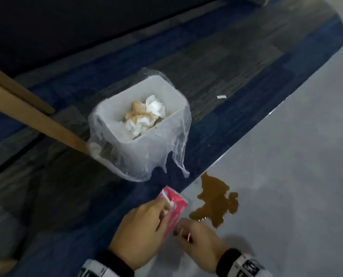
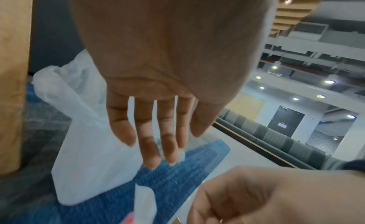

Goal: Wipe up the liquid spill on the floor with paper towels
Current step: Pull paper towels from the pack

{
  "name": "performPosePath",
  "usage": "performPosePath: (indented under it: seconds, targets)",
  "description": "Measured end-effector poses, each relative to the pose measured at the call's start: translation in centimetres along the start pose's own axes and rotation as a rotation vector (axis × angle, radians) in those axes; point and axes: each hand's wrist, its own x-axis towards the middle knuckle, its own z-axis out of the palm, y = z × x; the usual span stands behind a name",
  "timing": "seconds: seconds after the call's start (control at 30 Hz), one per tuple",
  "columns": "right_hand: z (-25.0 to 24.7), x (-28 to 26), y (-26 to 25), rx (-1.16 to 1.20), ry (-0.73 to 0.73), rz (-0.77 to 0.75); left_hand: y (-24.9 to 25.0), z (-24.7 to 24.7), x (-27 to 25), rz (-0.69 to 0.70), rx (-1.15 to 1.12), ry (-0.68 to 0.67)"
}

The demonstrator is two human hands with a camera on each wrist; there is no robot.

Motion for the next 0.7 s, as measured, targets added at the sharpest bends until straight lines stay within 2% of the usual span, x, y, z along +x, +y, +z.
performPosePath:
  seconds: [0.07, 0.1, 0.13, 0.2, 0.27, 0.33, 0.37, 0.43, 0.5, 0.53, 0.6, 0.63, 0.67, 0.7]
  targets:
    - [0.0, 3.0, 1.0, -0.052, 0.17, 0.0, -1.2, 0.1, 2.4, -0.011, 0.108, 0.016]
    - [0.1, 4.5, 1.6, -0.03, 0.221, -0.035, -2.2, 0.1, 3.8, 0.004, 0.141, 0.021]
    - [0.3, 6.1, 1.7, -0.123, 0.255, -0.135, -2.9, -0.1, 4.9, 0.016, 0.16, 0.012]
    - [0.7, 8.9, 2.1, -0.4, 0.2, -0.214, -3.6, -0.6, 6.9, 0.07, 0.091, 0.005]
    - [1.4, 10.5, 2.5, -0.564, 0.122, -0.143, -3.9, -0.7, 8.4, 0.131, 0.061, 0.051]
    - [1.8, 10.7, 2.1, -0.601, 0.102, -0.071, -4.2, -0.8, 9.3, 0.132, 0.057, 0.071]
    - [1.5, 10.2, 1.5, -0.567, 0.143, -0.07, -4.3, -0.9, 9.4, 0.114, 0.038, 0.051]
    - [-0.5, 8.4, 0.2, -0.352, 0.423, -0.186, -4.1, -1.1, 8.9, 0.082, -0.116, -0.078]
    - [-3.4, 6.8, -1.2, -0.08, 0.682, -0.322, -3.7, -1.2, 8.3, 0.119, -0.33, -0.24]
    - [-4.8, 6.2, -1.8, 0.051, 0.714, -0.402, -3.5, -1.3, 8.1, 0.153, -0.366, -0.28]
    - [-6.3, 5.9, -2.0, 0.24, 0.596, -0.516, -3.6, -1.7, 8.2, 0.216, -0.277, -0.23]
    - [-6.4, 6.4, -1.6, 0.31, 0.495, -0.506, -3.8, -2.2, 8.4, 0.232, -0.192, -0.16]
    - [-6.0, 7.0, -0.7, 0.321, 0.393, -0.437, -4.2, -2.8, 8.6, 0.228, -0.108, -0.079]
    - [-5.3, 7.9, 0.4, 0.211, 0.308, -0.329, -4.5, -3.5, 8.6, 0.192, -0.032, -0.005]
